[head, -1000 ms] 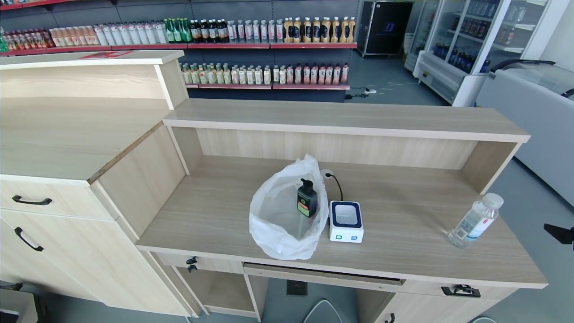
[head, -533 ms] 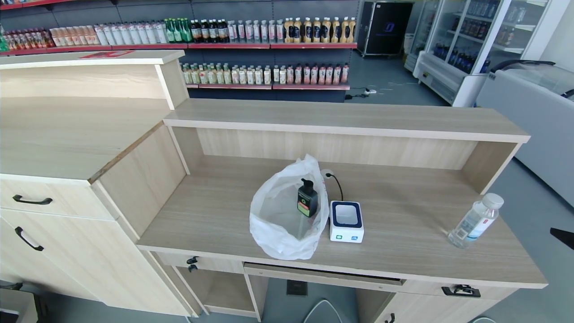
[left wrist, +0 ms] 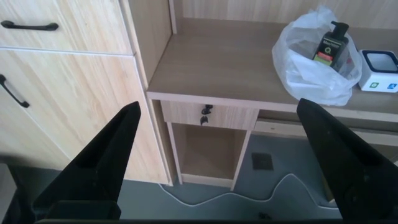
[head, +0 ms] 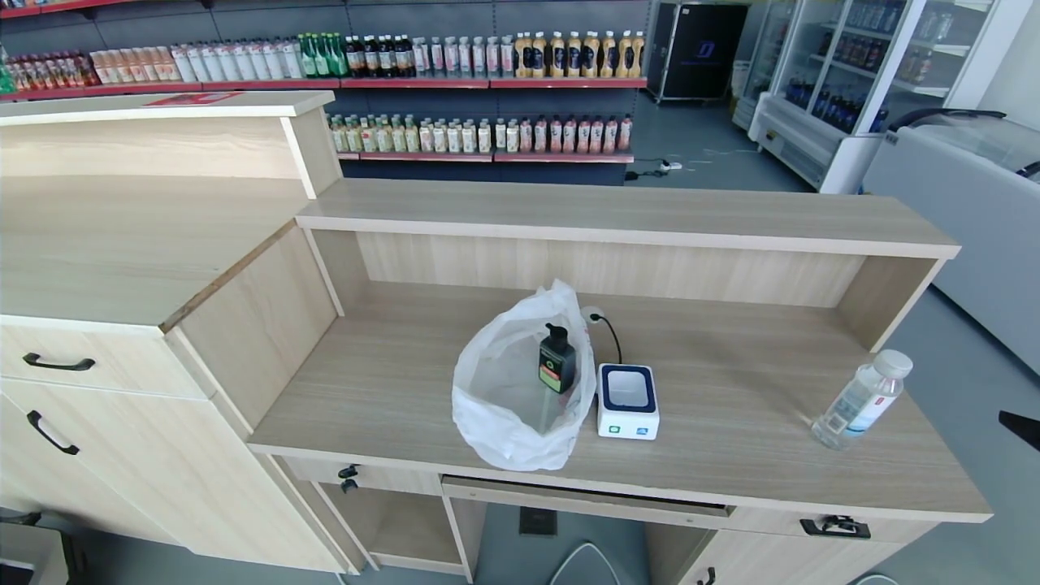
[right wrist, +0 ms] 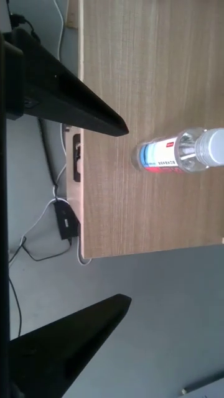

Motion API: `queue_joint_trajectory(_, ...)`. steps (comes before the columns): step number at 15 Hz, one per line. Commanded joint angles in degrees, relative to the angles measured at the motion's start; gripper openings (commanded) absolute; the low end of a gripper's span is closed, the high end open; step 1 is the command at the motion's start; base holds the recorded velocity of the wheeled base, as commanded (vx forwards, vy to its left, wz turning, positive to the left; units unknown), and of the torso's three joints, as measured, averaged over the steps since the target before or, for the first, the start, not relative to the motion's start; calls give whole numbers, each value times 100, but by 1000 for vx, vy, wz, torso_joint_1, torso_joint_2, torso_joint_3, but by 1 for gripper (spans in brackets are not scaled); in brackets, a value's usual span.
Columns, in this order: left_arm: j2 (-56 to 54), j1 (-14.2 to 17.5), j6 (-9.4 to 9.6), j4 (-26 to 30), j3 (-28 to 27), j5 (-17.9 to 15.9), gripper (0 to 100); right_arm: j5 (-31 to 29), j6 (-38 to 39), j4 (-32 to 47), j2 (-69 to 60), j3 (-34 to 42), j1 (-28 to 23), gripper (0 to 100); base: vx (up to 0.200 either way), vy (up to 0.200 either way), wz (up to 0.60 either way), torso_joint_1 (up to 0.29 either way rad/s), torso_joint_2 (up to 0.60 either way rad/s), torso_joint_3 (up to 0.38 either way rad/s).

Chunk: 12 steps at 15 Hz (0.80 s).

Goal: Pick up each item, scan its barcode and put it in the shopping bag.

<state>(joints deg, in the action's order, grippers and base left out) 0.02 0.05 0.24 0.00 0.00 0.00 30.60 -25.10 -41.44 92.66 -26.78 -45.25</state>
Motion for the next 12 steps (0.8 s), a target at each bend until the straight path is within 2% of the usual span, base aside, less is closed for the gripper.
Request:
queue_joint_trajectory(1,-2,4,2,0,0,0,100,8,-4,-14,6,-2,16,100,0,0,0,0,0,0)
queue_joint_trajectory(4,-2,4,11,0,0,0,100,-1,-4,-14,6,50,16,100,0,0,0,0,0,0)
queue_joint_trajectory(8,-2,4,2,0,0,0,100,-1,58,-40,121,33,16,100,-200,0,0,7,6,0)
queue_joint_trajectory(10,-2,4,-7,0,0,0,100,-1,84,-515,419,42,-1,100,-200,0,0,-15,7,7)
queue_joint_trajectory(12,-2,4,2,0,0,0,100,-1,445,-1367,859,-20,-19,100,0,0,0,0,0,0)
